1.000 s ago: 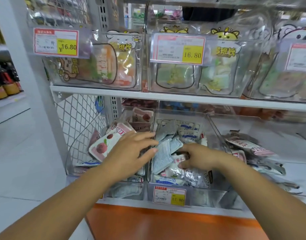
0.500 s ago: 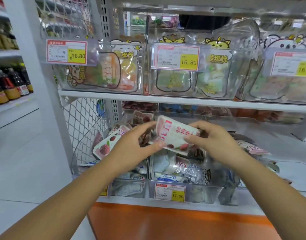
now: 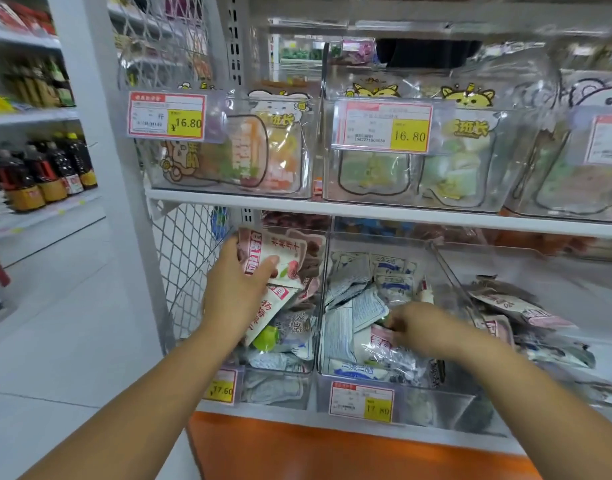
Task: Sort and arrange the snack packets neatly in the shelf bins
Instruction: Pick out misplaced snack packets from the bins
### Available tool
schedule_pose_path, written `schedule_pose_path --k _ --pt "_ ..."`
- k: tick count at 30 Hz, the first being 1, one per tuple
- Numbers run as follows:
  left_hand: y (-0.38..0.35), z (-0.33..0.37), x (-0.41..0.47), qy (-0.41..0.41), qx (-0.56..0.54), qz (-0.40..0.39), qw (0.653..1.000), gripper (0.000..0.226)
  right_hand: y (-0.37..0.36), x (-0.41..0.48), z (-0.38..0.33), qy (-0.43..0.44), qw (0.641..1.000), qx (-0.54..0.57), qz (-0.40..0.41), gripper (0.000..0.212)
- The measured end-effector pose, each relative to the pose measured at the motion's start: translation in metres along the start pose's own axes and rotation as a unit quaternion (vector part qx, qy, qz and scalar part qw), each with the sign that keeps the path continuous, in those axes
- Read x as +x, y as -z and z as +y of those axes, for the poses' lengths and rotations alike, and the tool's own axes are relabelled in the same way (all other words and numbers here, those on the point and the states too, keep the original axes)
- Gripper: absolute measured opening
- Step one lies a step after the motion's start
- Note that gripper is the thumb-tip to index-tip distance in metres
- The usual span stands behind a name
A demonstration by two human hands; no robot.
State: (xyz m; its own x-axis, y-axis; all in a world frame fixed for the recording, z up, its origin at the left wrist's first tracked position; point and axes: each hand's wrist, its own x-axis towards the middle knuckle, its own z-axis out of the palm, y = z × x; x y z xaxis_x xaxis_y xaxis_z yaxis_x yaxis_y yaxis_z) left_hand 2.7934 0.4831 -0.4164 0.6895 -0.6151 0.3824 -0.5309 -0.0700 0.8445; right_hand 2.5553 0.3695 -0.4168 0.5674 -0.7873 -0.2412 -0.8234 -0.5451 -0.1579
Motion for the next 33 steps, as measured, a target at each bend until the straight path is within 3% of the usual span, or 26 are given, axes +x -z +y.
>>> schedule_pose_path --k 5,9,13,16,19,23,26,28,31,33 --pt "-0.014 0.001 0.002 -0.125 0.229 0.044 0.964 0.054 -0.011 0.013 0.000 -0.022 0.999 0.025 0.002 0.029" --pt "-0.016 -0.010 0.010 -0.137 0.240 -0.073 0.958 0.036 -0.014 0.012 0.004 -0.033 0.996 0.072 0.030 0.026" --pt "-0.014 -0.011 0.012 -0.151 0.306 -0.159 0.926 0.050 -0.006 0.005 0.010 -0.021 0.984 0.138 0.114 0.015" --pt "-0.008 -0.003 0.006 -0.158 0.260 -0.118 0.945 0.055 0.009 -0.010 0.012 -0.021 0.959 0.196 0.206 0.012" --pt "-0.002 0.018 -0.004 -0.208 0.183 -0.089 0.957 0.046 0.025 -0.028 0.010 0.010 0.934 0.200 0.295 0.012" --pt "-0.007 0.050 -0.028 -0.196 0.072 -0.179 0.961 0.043 0.038 -0.055 0.010 0.078 0.876 0.278 0.386 0.016" --pt "-0.016 0.064 -0.047 -0.162 0.022 -0.268 0.950 0.062 0.037 -0.066 -0.003 0.117 0.836 0.386 0.372 0.017" --pt "-0.019 0.069 -0.053 -0.121 -0.047 -0.310 0.942 0.063 0.031 -0.064 -0.016 0.138 0.830 0.424 0.336 0.016" --pt "-0.017 0.066 -0.050 -0.095 -0.080 -0.293 0.948 0.049 0.025 -0.057 -0.028 0.160 0.841 0.434 0.282 0.011" --pt "-0.010 0.058 -0.040 -0.078 -0.063 -0.245 0.964 0.042 0.024 -0.050 -0.022 0.154 0.856 0.425 0.249 0.020"
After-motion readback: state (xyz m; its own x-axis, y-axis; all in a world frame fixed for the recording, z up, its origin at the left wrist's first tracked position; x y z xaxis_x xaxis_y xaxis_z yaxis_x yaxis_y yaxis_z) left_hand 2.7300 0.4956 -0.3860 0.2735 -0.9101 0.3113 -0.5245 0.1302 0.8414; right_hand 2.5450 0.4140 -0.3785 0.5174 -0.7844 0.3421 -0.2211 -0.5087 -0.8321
